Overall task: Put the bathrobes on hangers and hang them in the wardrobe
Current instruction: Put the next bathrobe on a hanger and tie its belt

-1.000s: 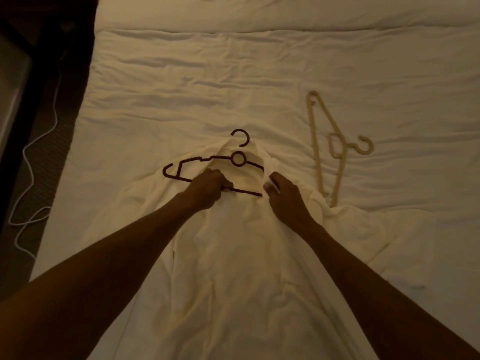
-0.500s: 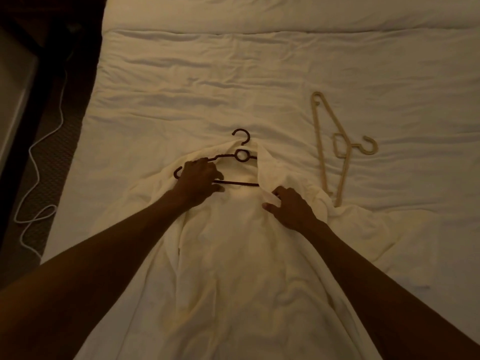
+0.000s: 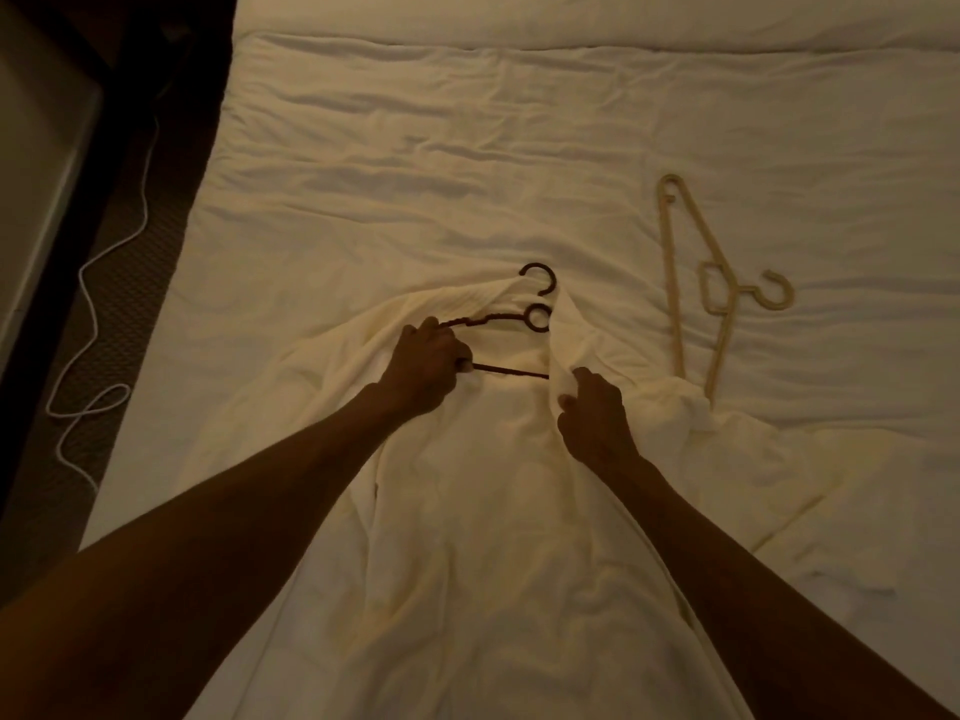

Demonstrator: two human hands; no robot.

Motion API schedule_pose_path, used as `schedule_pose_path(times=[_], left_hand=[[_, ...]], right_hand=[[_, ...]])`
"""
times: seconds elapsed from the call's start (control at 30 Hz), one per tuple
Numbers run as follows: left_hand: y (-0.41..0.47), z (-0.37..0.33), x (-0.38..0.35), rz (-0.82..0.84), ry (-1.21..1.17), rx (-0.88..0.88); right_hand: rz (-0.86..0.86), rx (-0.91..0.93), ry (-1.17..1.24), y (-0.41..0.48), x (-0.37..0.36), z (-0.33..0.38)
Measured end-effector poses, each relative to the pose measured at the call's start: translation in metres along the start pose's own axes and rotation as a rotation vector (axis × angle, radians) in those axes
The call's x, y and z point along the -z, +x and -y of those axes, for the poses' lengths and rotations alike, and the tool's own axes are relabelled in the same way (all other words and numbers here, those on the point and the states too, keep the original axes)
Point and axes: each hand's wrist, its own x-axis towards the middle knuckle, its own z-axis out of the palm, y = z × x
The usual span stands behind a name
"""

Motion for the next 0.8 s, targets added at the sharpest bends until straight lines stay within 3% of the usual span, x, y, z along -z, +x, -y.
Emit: schedule_pose_path(times=[0.13, 0.2, 0.3, 0.47, 0.7, 0.8], left_hand=[[-0.002, 0.009, 0.000, 0.019, -0.145, 0.018], [-0.010, 0.016, 0.004, -0.103, -0.180, 0.045], [-0.033, 0.033, 0.010, -0.313, -0.230, 0.146], [-0.061, 0.076, 0.003, -0.003, -0.112, 0.255], [-0.060, 0.096, 0.008, -0.064, -0.229, 0.258], [-0.056, 0.112, 0.022, -0.125, -0.300, 0.308]], right_hand=[[0.020, -0.014, -0.130, 0.005, -0.002, 0.000], [-0.187, -0.015, -0.260, 0.006, -0.004, 0.010], [-0.415, 0.177, -0.251, 0.012, -0.014, 0.032], [-0.172, 0.298, -0.058, 0.037, -0.035, 0.060], [-0.071, 0.138, 0.110, 0.049, -0.048, 0.069], [-0.073, 0.094, 0.048, 0.053, -0.050, 0.069]])
